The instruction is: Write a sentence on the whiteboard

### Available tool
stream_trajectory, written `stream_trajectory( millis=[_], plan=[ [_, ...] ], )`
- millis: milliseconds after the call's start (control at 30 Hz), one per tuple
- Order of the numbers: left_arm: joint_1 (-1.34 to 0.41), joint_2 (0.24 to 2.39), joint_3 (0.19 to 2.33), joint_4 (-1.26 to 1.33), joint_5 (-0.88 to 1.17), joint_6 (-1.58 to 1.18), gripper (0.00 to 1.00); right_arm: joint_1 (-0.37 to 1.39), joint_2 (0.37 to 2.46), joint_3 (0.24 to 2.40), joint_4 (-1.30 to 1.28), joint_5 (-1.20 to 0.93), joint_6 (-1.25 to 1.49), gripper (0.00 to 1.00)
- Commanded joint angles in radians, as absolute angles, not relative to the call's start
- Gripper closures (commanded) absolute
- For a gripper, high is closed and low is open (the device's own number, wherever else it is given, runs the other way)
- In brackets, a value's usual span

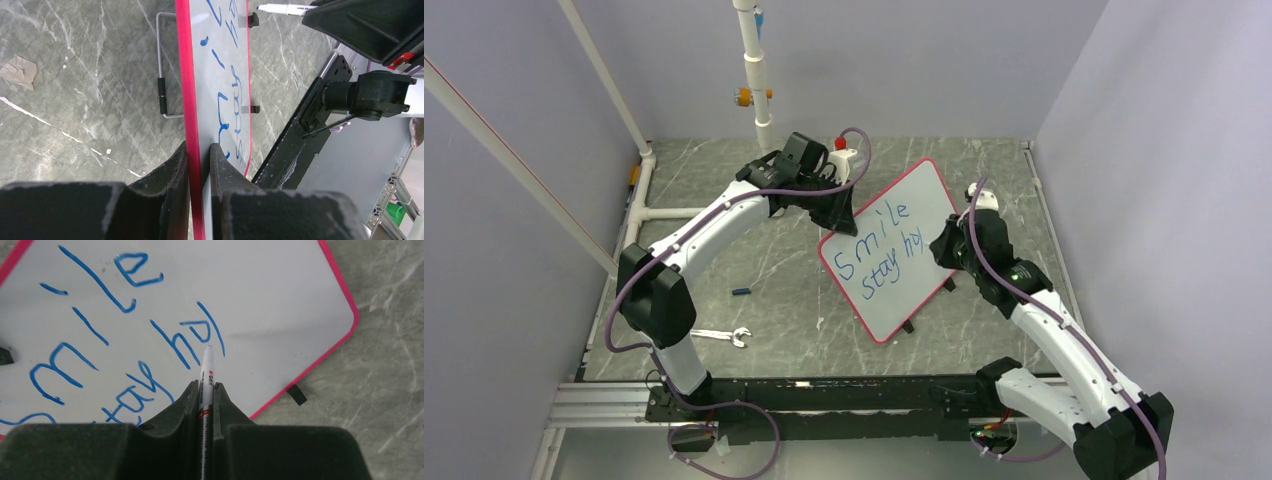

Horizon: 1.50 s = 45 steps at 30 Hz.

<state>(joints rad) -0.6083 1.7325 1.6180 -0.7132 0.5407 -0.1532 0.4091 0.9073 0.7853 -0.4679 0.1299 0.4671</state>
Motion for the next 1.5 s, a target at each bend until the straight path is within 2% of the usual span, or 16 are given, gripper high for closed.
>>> stream_trajectory(
  millis=[0, 1467],
  plan=[
    [-0.638, 1.726, 1.631, -0.729, 0.528, -0.086, 1.00, 0.410, 0.946, 0.861, -0.405, 0.147, 0.442, 1.00],
    [-0.639, 1.716, 1.626, -0.727, 0.527, -0.086, 1.00, 0.394, 1.131, 0.931, -0.292, 0.166, 0.406, 1.00]
  ],
)
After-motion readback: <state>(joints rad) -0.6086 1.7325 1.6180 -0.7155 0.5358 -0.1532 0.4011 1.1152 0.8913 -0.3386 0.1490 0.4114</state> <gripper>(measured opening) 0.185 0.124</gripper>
